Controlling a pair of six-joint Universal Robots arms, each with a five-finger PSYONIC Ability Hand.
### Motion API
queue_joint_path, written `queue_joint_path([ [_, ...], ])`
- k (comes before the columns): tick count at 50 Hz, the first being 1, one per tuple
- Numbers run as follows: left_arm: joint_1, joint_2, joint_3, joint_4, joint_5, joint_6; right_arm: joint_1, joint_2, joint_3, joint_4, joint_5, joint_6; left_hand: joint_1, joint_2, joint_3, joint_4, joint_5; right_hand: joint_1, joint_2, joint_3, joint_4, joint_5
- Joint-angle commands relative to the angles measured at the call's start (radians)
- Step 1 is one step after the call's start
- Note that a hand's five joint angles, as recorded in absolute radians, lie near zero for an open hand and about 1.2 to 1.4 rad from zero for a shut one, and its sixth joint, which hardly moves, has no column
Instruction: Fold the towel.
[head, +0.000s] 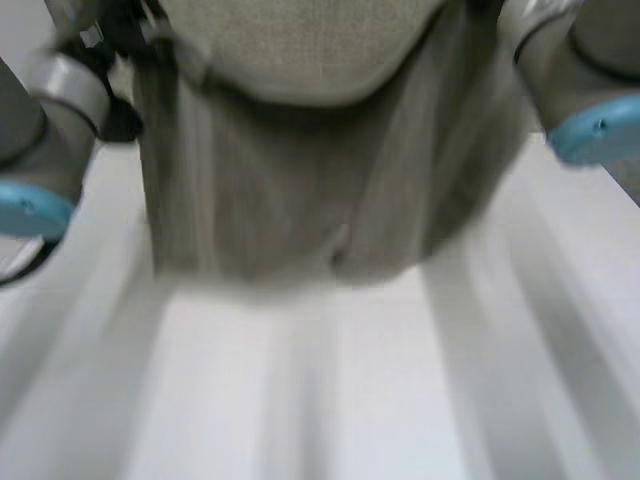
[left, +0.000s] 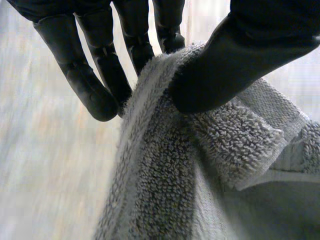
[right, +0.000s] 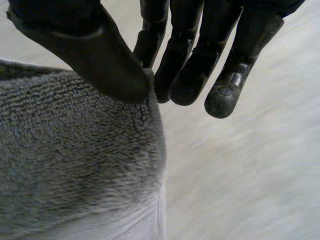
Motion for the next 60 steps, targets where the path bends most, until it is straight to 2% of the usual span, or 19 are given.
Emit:
queue_joint_path([
  [1,0.019,0.079,0.101,0.105,-0.004,-0.156,-0.018,-0.117,-0.007,-0.141,-0.017,0.187,0.006,-0.071,-0.133,-0.110,-0.244,0.070,0.065,0.065,0.059,0.058],
  [7,0.060,0.085,-0.001,0.154,0.005,-0.190,-0.001,-0.119,0.076,0.020,-0.095,0.147,0.006,-0.071,-0.133,-0.110,-0.244,0.070,0.065,0.065,0.059,0.058],
  [14,0.088,0.062,-0.171,0.165,0.025,-0.188,0.006,-0.119,0.275,0.097,-0.110,0.092,0.006,-0.071,-0.133,-0.110,-0.244,0.070,0.065,0.065,0.059,0.058],
  [18,0.099,0.025,-0.273,0.168,0.061,-0.180,0.005,-0.122,0.513,0.073,-0.112,0.055,0.006,-0.071,-0.133,-0.110,-0.244,0.070,0.065,0.065,0.059,0.058],
  [21,0.117,-0.016,-0.370,0.188,0.107,-0.179,0.006,-0.119,0.595,0.051,-0.112,0.049,0.006,-0.071,-0.133,-0.110,-0.244,0.070,0.065,0.065,0.059,0.058],
  [26,0.137,-0.080,-0.546,0.268,0.203,-0.173,0.005,-0.090,0.912,-0.099,-0.111,0.035,0.006,-0.071,-0.133,-0.110,-0.244,0.070,0.065,0.065,0.059,0.058],
  [29,0.151,-0.082,-0.586,0.280,0.231,-0.162,0.005,-0.088,0.980,-0.134,-0.109,0.022,0.006,-0.071,-0.133,-0.110,-0.244,0.070,0.065,0.065,0.059,0.058],
  [36,0.238,-0.012,-0.762,0.279,0.363,0.012,0.000,-0.154,1.219,-0.222,-0.112,-0.002,0.006,-0.071,-0.133,-0.110,-0.244,0.070,0.065,0.065,0.059,0.058],
  [42,0.275,0.070,-0.857,0.289,0.403,0.164,0.000,-0.249,1.340,-0.309,-0.111,0.012,0.006,-0.071,-0.133,-0.110,-0.244,0.070,0.065,0.065,0.059,0.058],
  [45,0.275,0.084,-0.868,0.289,0.404,0.191,-0.001,-0.268,1.372,-0.340,-0.106,0.015,-0.026,-0.103,-0.165,-0.142,-0.276,0.018,0.014,0.014,0.008,0.007],
  [46,0.275,0.099,-0.876,0.289,0.406,0.207,-0.001,-0.268,1.373,-0.340,-0.106,0.015,-0.215,-0.292,-0.354,-0.331,-0.465,0.018,0.014,0.013,0.007,0.006],
  [47,0.275,0.110,-0.882,0.289,0.407,0.217,0.000,-0.272,1.383,-0.349,-0.104,0.016,-0.443,-0.520,-0.582,-0.559,-0.693,-0.282,-0.286,-0.286,-0.292,-0.293],
  [48,0.275,0.110,-0.882,0.289,0.407,0.217,0.000,-0.272,1.383,-0.349,-0.104,0.016,-0.446,-0.523,-0.585,-0.561,-0.695,-0.285,-0.289,-0.289,-0.295,-0.296],
  [49,0.275,0.119,-0.893,0.289,0.407,0.224,0.002,-0.272,1.395,-0.354,-0.103,0.019,-0.693,-0.770,-0.832,-0.809,-0.943,-0.619,-0.623,-0.623,-0.629,-0.630],
  [50,0.275,0.127,-0.900,0.289,0.406,0.229,0.002,-0.274,1.405,-0.354,-0.101,0.027,-0.832,-0.909,-0.971,-0.948,-1.082,-0.872,-0.876,-0.877,-0.883,-0.884],
  [53,0.272,0.133,-0.907,0.288,0.407,0.229,0.000,-0.275,1.419,-0.351,-0.097,0.050,-0.877,-0.954,-1.016,-0.993,-1.127,-1.024,-1.028,-1.028,-1.034,-1.035],
  [56,0.272,0.151,-0.930,0.285,0.407,0.231,-0.004,-0.280,1.425,-0.348,-0.095,0.059,-1.024,-1.101,-1.163,-1.140,-1.274,-1.071,-1.076,-1.076,-1.082,-1.083],
  [57,0.270,0.166,-0.943,0.285,0.406,0.237,-0.006,-0.291,1.434,-0.346,-0.095,0.070,-1.146,-1.223,-1.285,-1.262,-1.396,-1.112,-1.116,-1.116,-1.122,-1.123],
  [60,0.267,0.215,-0.985,0.285,0.407,0.255,-0.009,-0.315,1.463,-0.352,-0.098,0.085,-1.182,-1.259,-1.321,-1.298,-1.432,-1.130,-1.134,-1.134,-1.140,-1.141],
])
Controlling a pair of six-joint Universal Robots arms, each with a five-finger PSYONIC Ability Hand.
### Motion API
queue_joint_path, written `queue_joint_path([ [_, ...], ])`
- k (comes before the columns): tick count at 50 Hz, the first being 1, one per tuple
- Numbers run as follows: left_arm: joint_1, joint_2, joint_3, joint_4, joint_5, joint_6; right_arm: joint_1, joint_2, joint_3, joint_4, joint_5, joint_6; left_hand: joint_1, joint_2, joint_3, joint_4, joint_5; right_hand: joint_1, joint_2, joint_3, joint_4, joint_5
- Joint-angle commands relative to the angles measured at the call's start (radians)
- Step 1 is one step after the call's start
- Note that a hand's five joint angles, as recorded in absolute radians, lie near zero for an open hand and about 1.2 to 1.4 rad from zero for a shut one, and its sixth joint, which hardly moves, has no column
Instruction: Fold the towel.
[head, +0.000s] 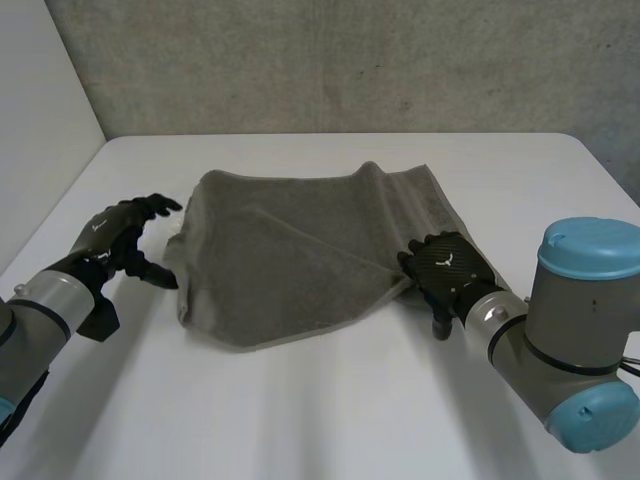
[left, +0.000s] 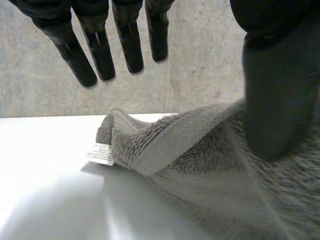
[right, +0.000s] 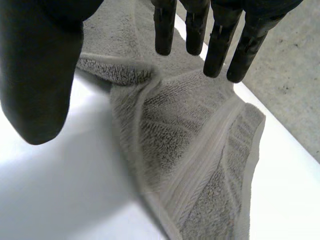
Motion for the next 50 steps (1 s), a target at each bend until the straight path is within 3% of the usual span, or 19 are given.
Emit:
queue_joint_path([
  [1,-0.006,0.068,-0.062,-0.002,-0.001,0.018,-0.009,-0.047,0.061,-0.006,-0.003,0.041,-0.172,-0.182,-0.160,-0.167,-0.322,-0.098,-0.104,-0.109,-0.096,-0.056],
  [9,-0.051,0.228,-0.166,0.004,-0.004,0.128,-0.068,-0.122,0.165,-0.140,-0.004,0.065,-0.164,-0.174,-0.151,-0.158,-0.313,-0.054,-0.060,-0.065,-0.052,-0.012],
  [17,-0.099,0.233,-0.177,-0.010,-0.021,0.235,-0.104,-0.139,0.179,-0.169,-0.003,0.062,-0.137,-0.147,-0.125,-0.131,-0.287,-0.028,-0.033,-0.039,-0.025,0.015],
  [35,-0.156,0.189,-0.211,-0.045,-0.028,0.251,-0.150,-0.070,0.122,-0.137,0.000,0.098,-0.099,-0.109,-0.087,-0.093,-0.249,0.102,0.096,0.091,0.104,0.144],
  [40,-0.182,0.160,-0.203,-0.045,-0.099,0.251,-0.158,-0.050,0.082,-0.073,-0.009,0.206,-0.090,-0.100,-0.078,-0.084,-0.240,0.107,0.102,0.096,0.110,0.150],
  [42,-0.206,0.132,-0.186,-0.043,-0.215,0.251,-0.159,-0.038,0.068,-0.056,-0.012,0.240,-0.044,-0.053,-0.031,-0.038,-0.193,0.107,0.102,0.097,0.110,0.150],
  [50,-0.324,0.037,-0.099,-0.051,-0.404,0.266,-0.161,0.039,-0.016,0.087,-0.096,0.398,0.045,0.035,0.057,0.051,-0.105,0.104,0.099,0.094,0.107,0.147],
])
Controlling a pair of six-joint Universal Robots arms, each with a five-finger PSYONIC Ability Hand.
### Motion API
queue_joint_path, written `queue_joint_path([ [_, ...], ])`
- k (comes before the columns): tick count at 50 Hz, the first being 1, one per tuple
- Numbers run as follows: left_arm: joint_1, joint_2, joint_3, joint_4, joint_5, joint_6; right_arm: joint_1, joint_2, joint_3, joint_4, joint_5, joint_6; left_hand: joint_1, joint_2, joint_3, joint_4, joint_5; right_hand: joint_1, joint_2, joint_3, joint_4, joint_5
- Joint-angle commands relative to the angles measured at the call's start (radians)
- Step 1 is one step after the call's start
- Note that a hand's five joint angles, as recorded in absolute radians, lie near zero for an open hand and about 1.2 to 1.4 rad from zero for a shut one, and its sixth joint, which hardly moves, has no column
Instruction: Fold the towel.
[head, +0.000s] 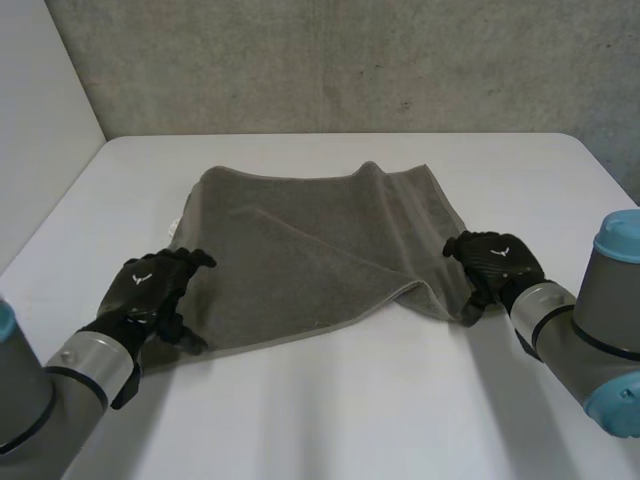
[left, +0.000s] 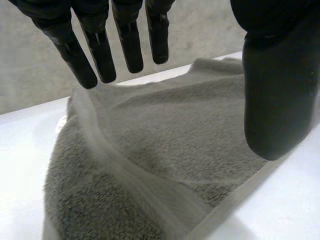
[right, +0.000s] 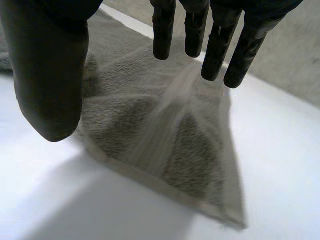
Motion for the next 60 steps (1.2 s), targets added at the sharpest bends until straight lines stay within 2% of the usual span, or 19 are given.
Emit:
queue_joint_path([
  [1,-0.116,-0.108,0.097,-0.013,-0.207,0.029,-0.001,0.064,-0.069,0.119,-0.081,0.125,-0.008,-0.008,-0.008,-0.009,-0.188,0.027,0.057,0.043,0.028,0.005],
  [10,-0.185,-0.188,0.168,-0.021,-0.261,0.059,0.001,0.108,-0.094,0.121,-0.092,0.154,-0.026,-0.026,-0.025,-0.027,-0.206,0.068,0.098,0.085,0.070,0.047],
  [15,-0.202,-0.220,0.197,-0.019,-0.260,0.052,0.004,0.153,-0.121,0.122,-0.092,0.180,-0.029,-0.029,-0.028,-0.030,-0.209,0.253,0.283,0.270,0.255,0.232],
  [17,-0.222,-0.237,0.220,-0.019,-0.260,0.047,0.004,0.159,-0.132,0.116,-0.088,0.201,-0.032,-0.032,-0.031,-0.033,-0.212,0.703,0.733,0.719,0.704,0.681],
  [18,-0.222,-0.237,0.220,-0.019,-0.260,0.047,0.004,0.159,-0.132,0.116,-0.087,0.202,-0.032,-0.032,-0.031,-0.033,-0.212,0.705,0.735,0.722,0.707,0.684],
  [19,-0.231,-0.243,0.227,-0.019,-0.260,0.046,0.002,0.156,-0.132,0.112,-0.087,0.212,-0.035,-0.035,-0.034,-0.036,-0.215,0.935,0.965,0.951,0.936,0.913],
  [20,-0.236,-0.244,0.231,-0.019,-0.261,0.046,0.001,0.147,-0.132,0.106,-0.086,0.220,-0.037,-0.037,-0.037,-0.039,-0.217,1.021,1.050,1.037,1.022,0.999],
  [23,-0.238,-0.245,0.229,-0.018,-0.260,0.046,0.002,0.136,-0.129,0.104,-0.086,0.221,-0.043,-0.043,-0.043,-0.045,-0.223,1.021,1.051,1.038,1.023,1.000],
  [29,-0.235,-0.237,0.214,-0.018,-0.260,0.046,-0.002,0.018,-0.048,0.093,-0.098,0.198,-0.090,-0.090,-0.090,-0.092,-0.270,1.021,1.051,1.038,1.023,1.000],
  [39,-0.236,-0.231,0.174,-0.021,-0.255,0.044,-0.077,-0.163,0.132,-0.040,-0.086,0.059,-0.105,-0.105,-0.104,-0.106,-0.285,1.021,1.051,1.038,1.023,1.000],
  [47,-0.236,-0.235,0.168,-0.021,-0.253,0.044,-0.085,-0.197,0.169,-0.106,-0.077,0.076,-0.102,-0.102,-0.102,-0.103,-0.282,1.021,1.051,1.038,1.023,1.000],
  [55,-0.221,-0.251,0.177,-0.021,-0.250,0.050,-0.120,-0.186,0.150,-0.100,-0.054,0.181,-0.090,-0.090,-0.090,-0.092,-0.270,1.021,1.051,1.038,1.023,1.000],
  [60,-0.219,-0.257,0.172,-0.022,-0.252,0.050,-0.128,-0.176,0.146,-0.100,-0.054,0.180,-0.087,-0.087,-0.087,-0.089,-0.267,1.021,1.051,1.038,1.023,1.000],
])
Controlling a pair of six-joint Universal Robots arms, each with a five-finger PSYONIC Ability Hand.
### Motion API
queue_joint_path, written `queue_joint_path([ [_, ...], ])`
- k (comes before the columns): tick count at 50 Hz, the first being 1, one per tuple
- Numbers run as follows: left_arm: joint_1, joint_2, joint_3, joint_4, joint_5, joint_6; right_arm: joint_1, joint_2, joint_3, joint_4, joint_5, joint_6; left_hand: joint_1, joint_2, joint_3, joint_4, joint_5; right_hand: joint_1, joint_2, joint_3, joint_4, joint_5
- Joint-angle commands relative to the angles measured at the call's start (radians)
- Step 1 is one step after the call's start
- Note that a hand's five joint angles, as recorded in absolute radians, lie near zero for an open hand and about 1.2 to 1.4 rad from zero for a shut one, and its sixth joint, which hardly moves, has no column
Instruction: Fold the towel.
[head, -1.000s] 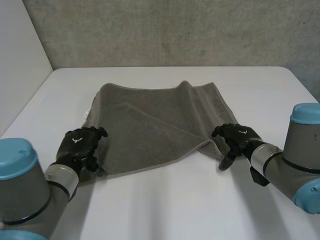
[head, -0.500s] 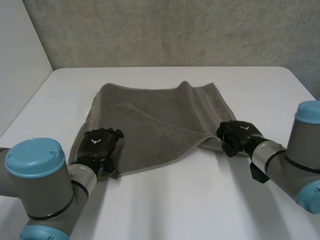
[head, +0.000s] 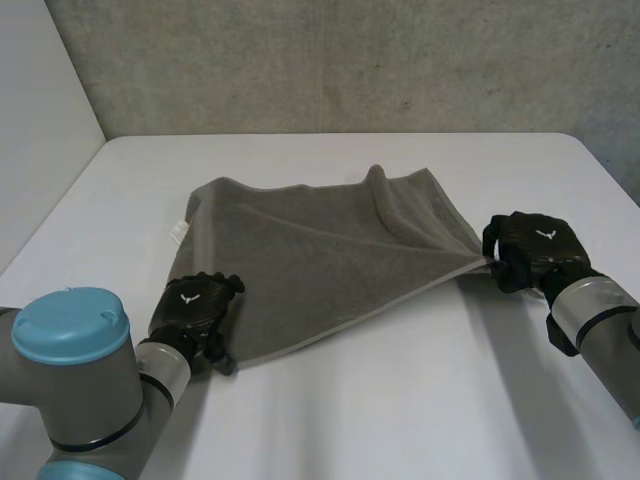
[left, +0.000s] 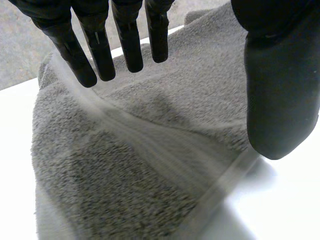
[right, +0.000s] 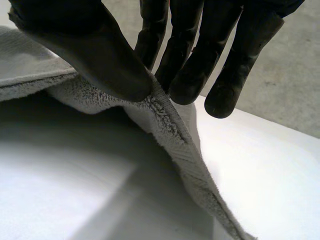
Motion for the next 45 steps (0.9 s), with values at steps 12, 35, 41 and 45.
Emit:
queue_joint_path([
  [12,0.004,-0.022,0.005,-0.006,0.000,0.003,-0.022,0.022,-0.015,0.007,-0.001,0.026,-0.058,-0.060,-0.051,-0.061,-0.206,0.061,0.076,0.059,0.061,0.049],
  [35,-0.003,-0.065,0.008,0.000,-0.009,0.012,-0.014,0.028,-0.015,0.008,-0.005,0.025,-0.079,-0.081,-0.072,-0.081,-0.226,0.061,0.076,0.059,0.061,0.049],
  [41,-0.003,-0.070,0.024,0.011,-0.009,0.012,-0.014,0.029,-0.015,0.008,-0.008,0.023,-0.076,-0.078,-0.069,-0.078,-0.223,0.061,0.076,0.059,0.061,0.049],
  [45,-0.003,-0.072,0.054,0.017,-0.012,0.012,-0.014,0.031,-0.015,0.010,-0.010,0.023,-0.073,-0.075,-0.066,-0.076,-0.220,0.061,0.076,0.059,0.061,0.049],
])
